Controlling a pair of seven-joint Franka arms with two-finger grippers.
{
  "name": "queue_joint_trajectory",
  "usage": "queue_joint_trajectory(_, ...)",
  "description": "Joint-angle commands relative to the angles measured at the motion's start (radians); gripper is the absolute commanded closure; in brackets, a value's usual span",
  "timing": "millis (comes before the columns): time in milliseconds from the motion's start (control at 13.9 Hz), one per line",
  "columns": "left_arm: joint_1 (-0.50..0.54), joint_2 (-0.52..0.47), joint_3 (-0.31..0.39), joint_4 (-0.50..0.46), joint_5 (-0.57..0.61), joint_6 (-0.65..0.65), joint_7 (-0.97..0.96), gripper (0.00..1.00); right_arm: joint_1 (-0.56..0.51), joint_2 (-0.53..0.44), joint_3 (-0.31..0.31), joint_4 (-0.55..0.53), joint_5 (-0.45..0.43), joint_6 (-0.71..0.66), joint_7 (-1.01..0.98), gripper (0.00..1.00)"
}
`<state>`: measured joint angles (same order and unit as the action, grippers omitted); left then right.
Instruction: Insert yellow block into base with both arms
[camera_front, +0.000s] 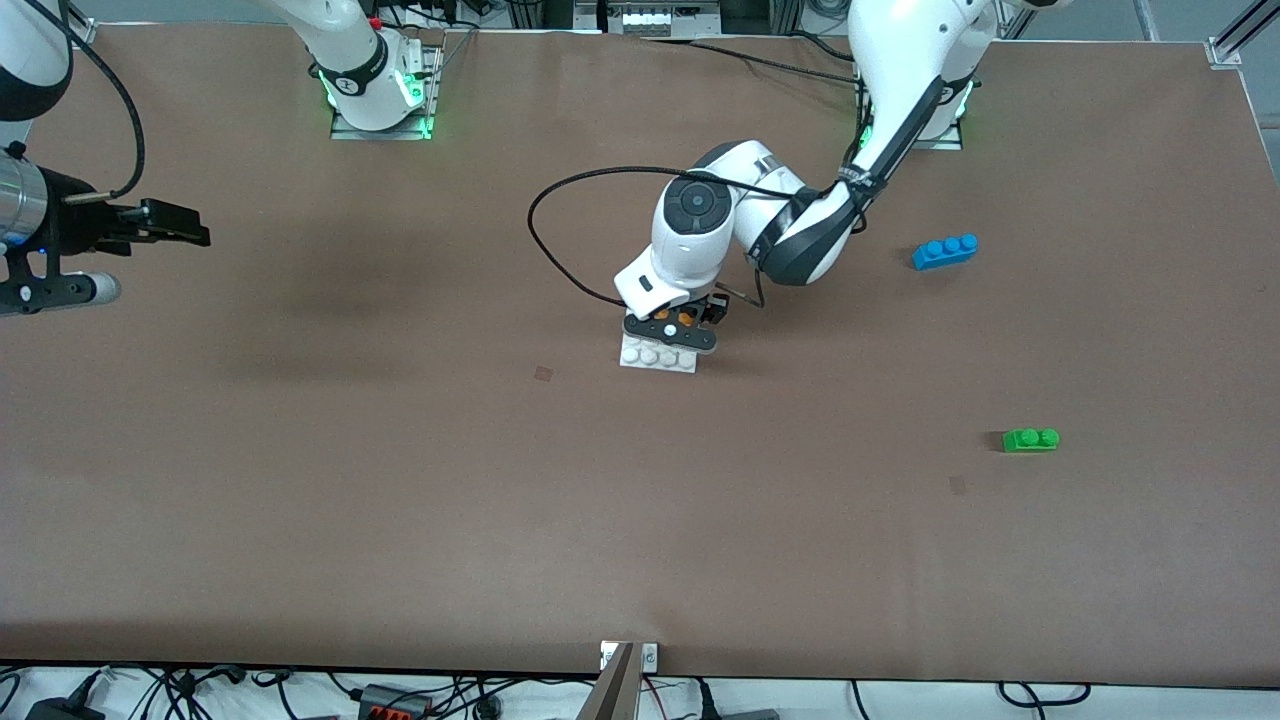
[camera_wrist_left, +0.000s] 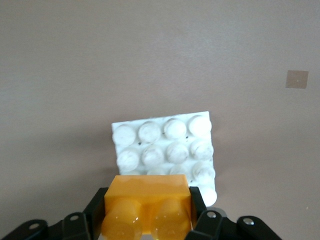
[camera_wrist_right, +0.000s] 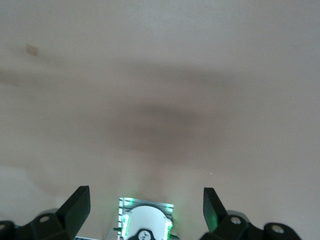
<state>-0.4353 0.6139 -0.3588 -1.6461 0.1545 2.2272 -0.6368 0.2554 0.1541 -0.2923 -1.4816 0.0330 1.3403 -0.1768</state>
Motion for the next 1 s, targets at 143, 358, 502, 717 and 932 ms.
queue_joint_trajectory(143, 0.006, 0.024, 0.012, -0.006, 0.031, 0.034, -0.003, 0.52, -0.28, -0.111, 0.295, -0.13, -0.081, 0.107, 0.082, 0.0)
queue_joint_trajectory(358, -0.002, 0.046, 0.011, -0.006, 0.071, 0.042, -0.007, 0.52, -0.321, -0.175, 0.295, -0.155, -0.073, 0.233, 0.068, 0.0)
queue_joint_trajectory(502, -0.019, 0.047, 0.008, -0.026, 0.072, 0.048, -0.023, 0.52, -0.321, -0.185, 0.297, -0.143, -0.071, 0.196, 0.062, 0.0)
queue_joint_trajectory(717, -0.029, 0.058, 0.004, -0.046, 0.132, 0.08, -0.092, 0.52, -0.306, -0.182, 0.301, -0.132, -0.071, 0.212, 0.082, 0.0)
queue_joint_trajectory(932, -0.029, 0.058, 0.0, -0.05, 0.134, 0.08, -0.093, 0.52, -0.306, -0.176, 0.3, -0.132, -0.039, 0.226, 0.085, 0.0)
